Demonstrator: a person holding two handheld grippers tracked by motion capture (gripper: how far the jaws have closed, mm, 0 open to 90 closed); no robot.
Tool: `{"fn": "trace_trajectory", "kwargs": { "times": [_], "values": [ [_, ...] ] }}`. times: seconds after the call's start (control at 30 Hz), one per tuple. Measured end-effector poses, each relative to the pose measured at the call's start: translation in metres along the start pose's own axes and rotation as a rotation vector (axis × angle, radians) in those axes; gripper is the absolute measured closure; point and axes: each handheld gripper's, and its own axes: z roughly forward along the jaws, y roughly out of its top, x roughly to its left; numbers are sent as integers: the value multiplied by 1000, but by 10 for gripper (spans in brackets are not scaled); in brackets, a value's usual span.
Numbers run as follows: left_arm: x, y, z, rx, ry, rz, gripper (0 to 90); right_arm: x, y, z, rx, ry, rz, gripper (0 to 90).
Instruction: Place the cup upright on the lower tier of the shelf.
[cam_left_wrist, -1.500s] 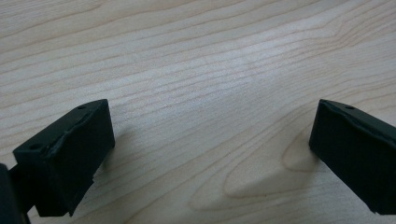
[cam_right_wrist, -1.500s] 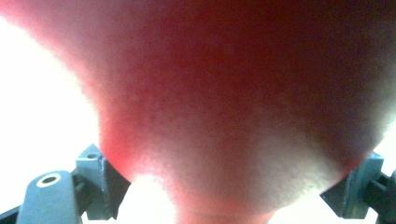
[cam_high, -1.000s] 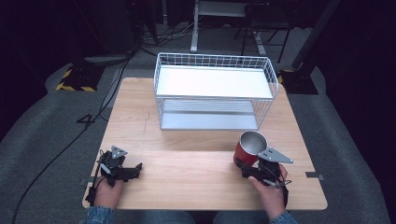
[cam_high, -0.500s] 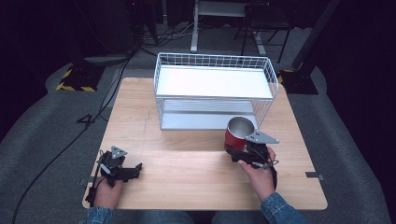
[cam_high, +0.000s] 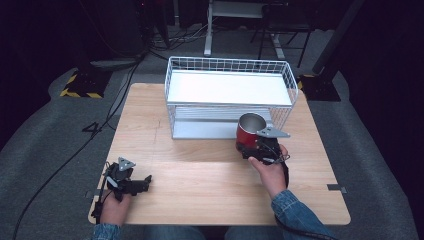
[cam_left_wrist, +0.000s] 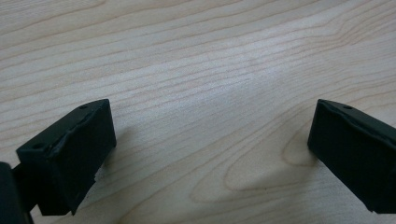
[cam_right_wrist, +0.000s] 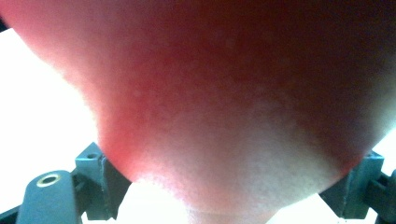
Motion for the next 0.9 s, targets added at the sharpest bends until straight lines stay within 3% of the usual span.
{"fn": "trace_trajectory", "kwargs": {
  "times": [0.37,0.57,0.9],
  "values": [
    [0,1,1,1,-4,0,15,0,15,31,32,-8,-4,171],
    [0,1,1,2,-6,7,15,2,23,55,9,-5,35,171],
    [0,1,1,2,-7,9,15,5,33,79,-12,-21,41,171]
  ]
}}
